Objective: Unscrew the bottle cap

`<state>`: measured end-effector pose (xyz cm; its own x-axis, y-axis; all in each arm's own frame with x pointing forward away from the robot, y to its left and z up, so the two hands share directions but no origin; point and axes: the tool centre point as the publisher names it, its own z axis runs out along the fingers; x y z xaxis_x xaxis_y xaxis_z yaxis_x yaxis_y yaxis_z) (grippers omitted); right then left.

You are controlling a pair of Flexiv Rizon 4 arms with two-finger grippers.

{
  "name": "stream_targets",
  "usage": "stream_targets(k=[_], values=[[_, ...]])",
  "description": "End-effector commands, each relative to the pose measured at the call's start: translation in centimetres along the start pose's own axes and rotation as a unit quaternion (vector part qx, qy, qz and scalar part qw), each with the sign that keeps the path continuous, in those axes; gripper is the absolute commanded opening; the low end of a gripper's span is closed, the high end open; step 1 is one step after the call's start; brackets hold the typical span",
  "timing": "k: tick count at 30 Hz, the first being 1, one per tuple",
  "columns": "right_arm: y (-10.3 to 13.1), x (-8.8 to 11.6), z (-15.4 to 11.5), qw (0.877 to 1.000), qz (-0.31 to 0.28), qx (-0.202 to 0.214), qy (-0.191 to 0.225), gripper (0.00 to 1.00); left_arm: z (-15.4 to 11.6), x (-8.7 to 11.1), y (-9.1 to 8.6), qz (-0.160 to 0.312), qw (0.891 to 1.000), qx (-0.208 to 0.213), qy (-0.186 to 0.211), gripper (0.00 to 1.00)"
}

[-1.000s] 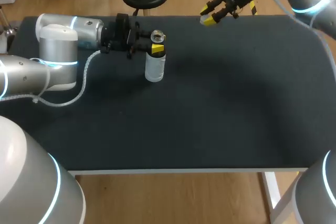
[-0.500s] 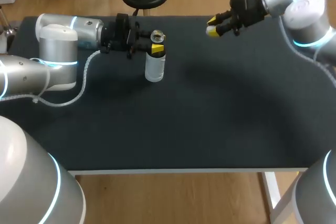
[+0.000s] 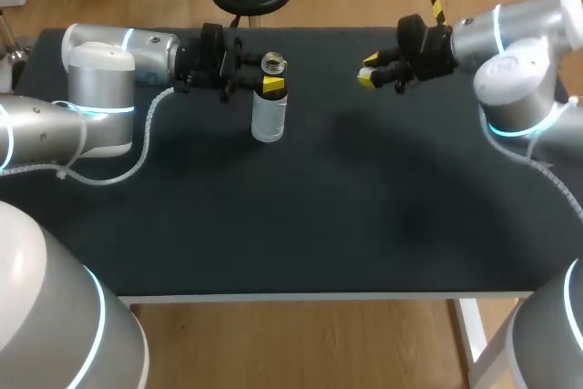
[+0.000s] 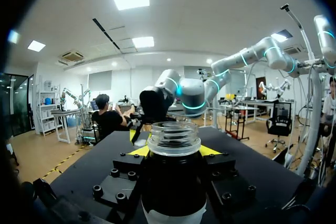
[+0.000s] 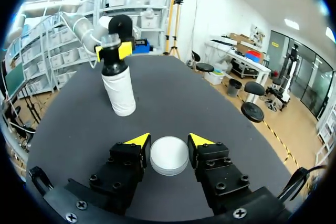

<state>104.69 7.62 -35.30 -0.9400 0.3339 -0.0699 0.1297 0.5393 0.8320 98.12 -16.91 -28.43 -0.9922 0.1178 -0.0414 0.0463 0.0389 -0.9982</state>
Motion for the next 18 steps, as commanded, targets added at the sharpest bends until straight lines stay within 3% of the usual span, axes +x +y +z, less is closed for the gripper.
stream_targets(k=[1,10,11,12,13,14,15,18], values=[[-0.9,0.4,0.8,1.000,0.003,0.000,-0.005,0.00,0.0,-0.2,0.2,0.000,1.000,0.001,0.003,0.00],[-1.9,1.0,1.8,0.999,0.020,0.008,0.024,0.00,0.0,-0.2,0.2,0.000,1.000,0.001,0.003,0.00],[-1.9,1.0,1.8,0.999,0.024,0.007,0.026,0.08,0.0,-0.2,0.2,0.000,1.000,0.001,0.003,0.00],[-2.0,1.0,1.9,0.999,0.025,0.009,0.027,0.36,0.0,-0.2,0.2,0.000,1.000,0.001,0.003,0.00],[-2.0,1.0,1.9,0.999,0.025,0.010,0.028,0.49,0.0,-0.2,0.2,0.000,1.000,0.001,0.003,0.00],[-2.0,1.0,1.9,0.999,0.025,0.010,0.029,0.84,0.0,-0.2,0.2,0.000,1.000,0.001,0.003,0.00],[-2.0,1.0,1.9,0.999,0.025,0.011,0.029,1.00,0.0,-0.2,0.2,0.000,1.000,0.001,0.003,0.00],[-2.0,0.9,1.9,0.999,0.025,0.013,0.029,1.00,0.0,-0.2,0.2,0.000,1.000,0.001,0.003,0.00]])
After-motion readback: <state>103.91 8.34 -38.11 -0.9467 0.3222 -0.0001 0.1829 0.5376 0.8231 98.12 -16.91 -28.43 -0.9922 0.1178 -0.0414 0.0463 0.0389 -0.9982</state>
